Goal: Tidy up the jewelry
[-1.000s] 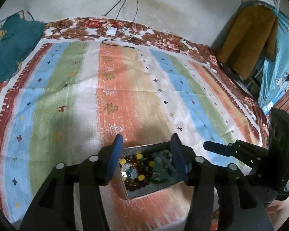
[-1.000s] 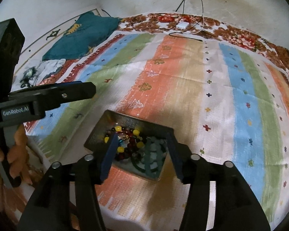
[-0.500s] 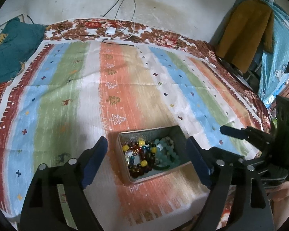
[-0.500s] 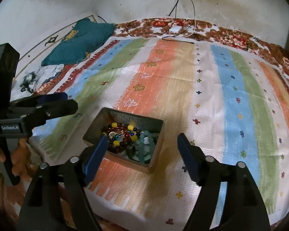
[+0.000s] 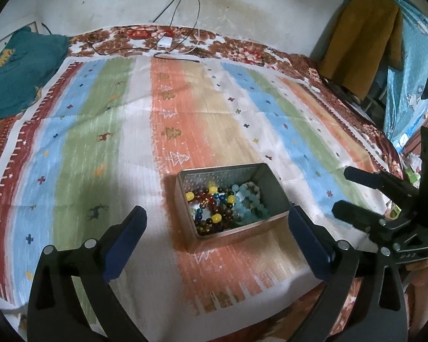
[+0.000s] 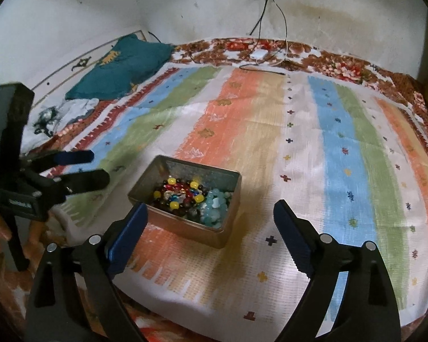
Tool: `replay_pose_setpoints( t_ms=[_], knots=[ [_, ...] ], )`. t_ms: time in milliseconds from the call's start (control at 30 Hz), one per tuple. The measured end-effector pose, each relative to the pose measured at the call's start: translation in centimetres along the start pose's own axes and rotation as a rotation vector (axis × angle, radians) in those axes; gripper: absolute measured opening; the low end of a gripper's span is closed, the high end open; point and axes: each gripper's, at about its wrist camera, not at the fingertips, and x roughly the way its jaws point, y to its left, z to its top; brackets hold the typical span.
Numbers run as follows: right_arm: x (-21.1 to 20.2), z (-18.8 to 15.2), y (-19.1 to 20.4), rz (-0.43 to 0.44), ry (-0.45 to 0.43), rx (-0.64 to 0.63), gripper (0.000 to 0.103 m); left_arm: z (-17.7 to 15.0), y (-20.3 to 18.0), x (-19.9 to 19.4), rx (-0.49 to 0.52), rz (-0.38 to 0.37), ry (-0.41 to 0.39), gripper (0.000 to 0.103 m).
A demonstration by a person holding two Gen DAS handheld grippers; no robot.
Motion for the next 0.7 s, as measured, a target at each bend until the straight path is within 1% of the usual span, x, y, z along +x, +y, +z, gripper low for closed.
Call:
replay_pose_setpoints(
  t_ms=[133,267,433,533,700],
  knots=[
    [-0.5,-0.3,0.1,0.008,-0.017,0.008,0.091,-0.6,0.0,-0.6,0.000,0.009,-0.022,0.097],
    [-0.9,-0.6,0.4,0.007,-0.035,0.002,0.091,-1.3,-0.8,-0.7,0.049,0.045,-0.026,0.097],
    [-1.1,-1.0,0.8,0.000,-0.054,-0.005,0.091,-2.1,-1.6,-0.9,0.085,0.056,-0.029,0.097],
    [-1.6,-1.1,0.8,0.002,-0.076,0.000,0.091,-2.4,-1.9,-1.2,0.097,0.068,-0.048,0.097],
    [-2.0,-1.2,0.9,0.008,-0.098,0.002,0.091,-2.6,-1.8,-2.1,0.094,0.093,-0.103,0.097]
  ],
)
